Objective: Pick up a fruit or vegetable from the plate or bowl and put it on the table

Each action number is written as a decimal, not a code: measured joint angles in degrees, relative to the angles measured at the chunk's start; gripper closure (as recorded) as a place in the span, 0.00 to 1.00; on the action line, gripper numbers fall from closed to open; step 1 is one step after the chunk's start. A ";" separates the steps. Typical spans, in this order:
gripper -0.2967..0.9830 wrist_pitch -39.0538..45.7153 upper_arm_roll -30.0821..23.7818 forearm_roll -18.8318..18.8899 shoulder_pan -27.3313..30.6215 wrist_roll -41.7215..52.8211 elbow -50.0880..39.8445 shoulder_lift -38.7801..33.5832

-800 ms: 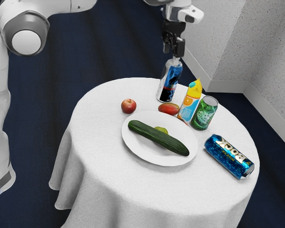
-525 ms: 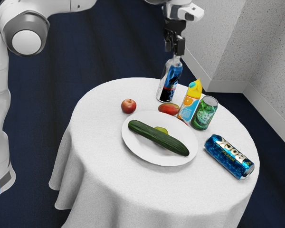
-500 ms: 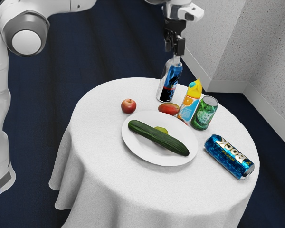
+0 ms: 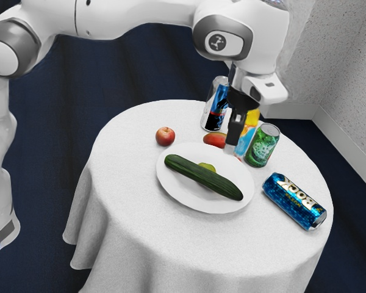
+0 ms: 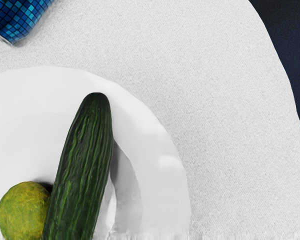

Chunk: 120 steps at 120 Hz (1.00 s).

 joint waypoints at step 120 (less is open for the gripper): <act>0.23 10.41 12.13 5.11 -1.45 6.10 -8.80 4.63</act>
